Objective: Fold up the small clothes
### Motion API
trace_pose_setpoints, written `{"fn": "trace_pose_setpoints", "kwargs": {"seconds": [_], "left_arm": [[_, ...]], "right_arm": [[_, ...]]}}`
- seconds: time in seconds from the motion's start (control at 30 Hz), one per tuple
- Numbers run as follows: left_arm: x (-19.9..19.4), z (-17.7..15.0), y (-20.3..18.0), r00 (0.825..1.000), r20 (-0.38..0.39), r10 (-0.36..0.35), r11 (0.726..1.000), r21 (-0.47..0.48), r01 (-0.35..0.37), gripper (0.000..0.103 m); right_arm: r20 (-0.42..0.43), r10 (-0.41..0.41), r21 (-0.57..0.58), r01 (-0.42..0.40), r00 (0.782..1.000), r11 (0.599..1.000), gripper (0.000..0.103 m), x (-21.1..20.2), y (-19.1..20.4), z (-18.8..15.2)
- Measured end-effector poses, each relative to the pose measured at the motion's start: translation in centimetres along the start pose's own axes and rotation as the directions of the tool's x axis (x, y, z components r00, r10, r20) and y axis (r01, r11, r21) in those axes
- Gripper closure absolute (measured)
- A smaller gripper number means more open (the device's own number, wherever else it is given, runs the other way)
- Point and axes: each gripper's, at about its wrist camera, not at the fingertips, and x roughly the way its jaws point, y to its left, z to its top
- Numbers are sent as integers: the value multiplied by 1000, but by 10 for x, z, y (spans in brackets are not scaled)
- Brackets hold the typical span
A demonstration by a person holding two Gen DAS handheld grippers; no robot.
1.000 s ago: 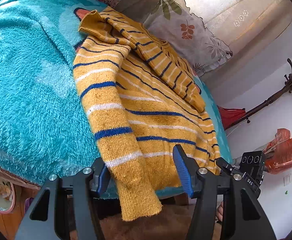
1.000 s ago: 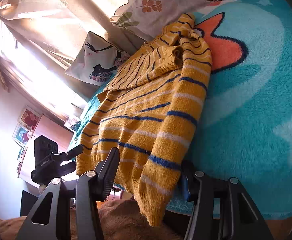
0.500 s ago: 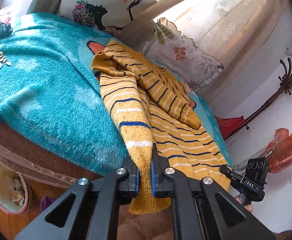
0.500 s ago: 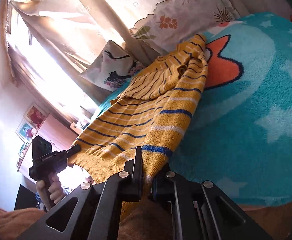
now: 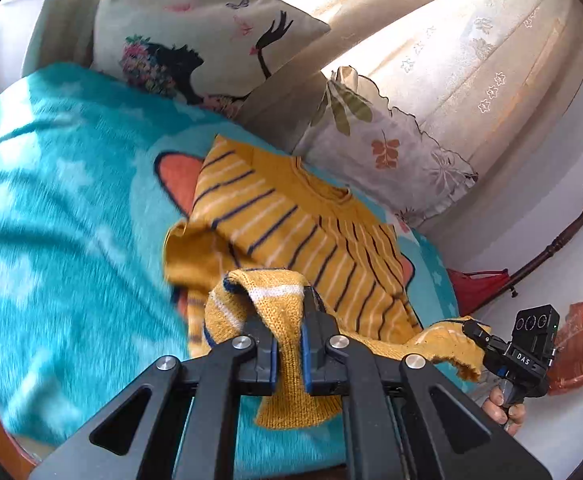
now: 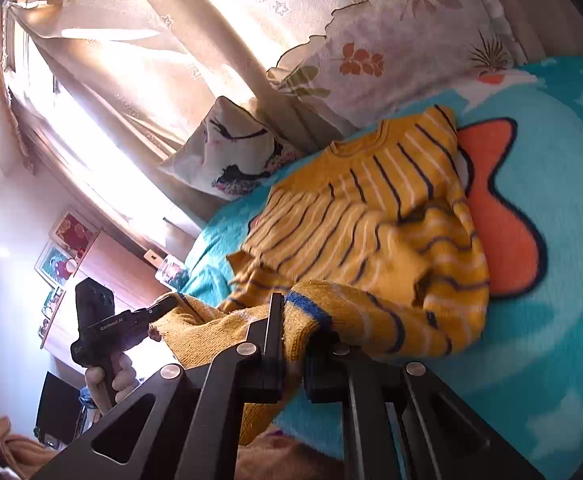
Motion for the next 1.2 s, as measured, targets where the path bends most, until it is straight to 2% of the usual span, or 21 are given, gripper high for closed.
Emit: {"fn": "trace_pose_setpoints", "kwargs": {"seconds": [0.07,0.17,0.27,0.33,0.43,0.5,0.53,0.57,0.6,0.67,0.7,0.77,0.87,0.97,1.0,1.1,1.2], "left_arm": [[34,34,-8,999,-17,27,1000,14,-27,95],[104,73,-10,994,-78,83,996,18,-82,95],[175,98,13,981,-173,87,994,-51,-97,94],[204,103,30,972,-226,71,988,-120,-100,94],[212,107,45,974,-225,-36,980,-200,-10,94],[209,113,52,972,-210,-107,970,-238,56,88],[208,117,55,972,-198,-130,964,-255,77,85],[205,121,57,974,-181,-137,960,-266,86,80],[202,124,57,980,-157,-124,960,-268,79,75],[191,130,58,993,-97,-66,966,-257,39,56],[185,133,59,996,-73,-46,966,-257,26,54],[176,138,60,998,-62,-32,966,-258,15,54],[162,139,52,998,-58,22,978,-206,-33,53],[154,129,33,993,-73,93,991,-90,-99,53],[153,123,24,992,-77,104,993,-44,-108,53],[154,105,-1,991,-96,89,992,95,-80,53],[177,90,-18,981,-159,110,976,203,-76,52]], "right_arm": [[18,-24,2,24,1000,1000,95,21,-4,39],[28,-54,65,52,998,997,95,61,-28,96],[7,-132,133,130,991,983,93,107,-68,135],[-31,-170,218,172,985,961,92,135,-104,148],[-72,-136,322,152,988,934,87,158,-142,152],[-51,-107,331,117,993,936,73,157,-149,155],[-31,-99,330,104,995,938,62,154,-151,158],[-6,-94,335,90,996,938,55,151,-153,160],[16,-88,343,78,996,936,53,146,-154,162],[52,-88,374,62,995,926,50,143,-159,169],[59,-91,384,61,994,921,50,143,-161,172],[73,-117,377,81,990,923,42,141,-159,178],[100,-166,326,125,981,937,38,133,-144,184],[107,-226,227,197,968,954,37,125,-118,185],[91,-235,173,217,968,961,37,127,-106,184],[-1,-272,-5,272,962,962,48,149,-75,176],[-102,-289,-116,278,952,954,49,182,-57,166]]}}
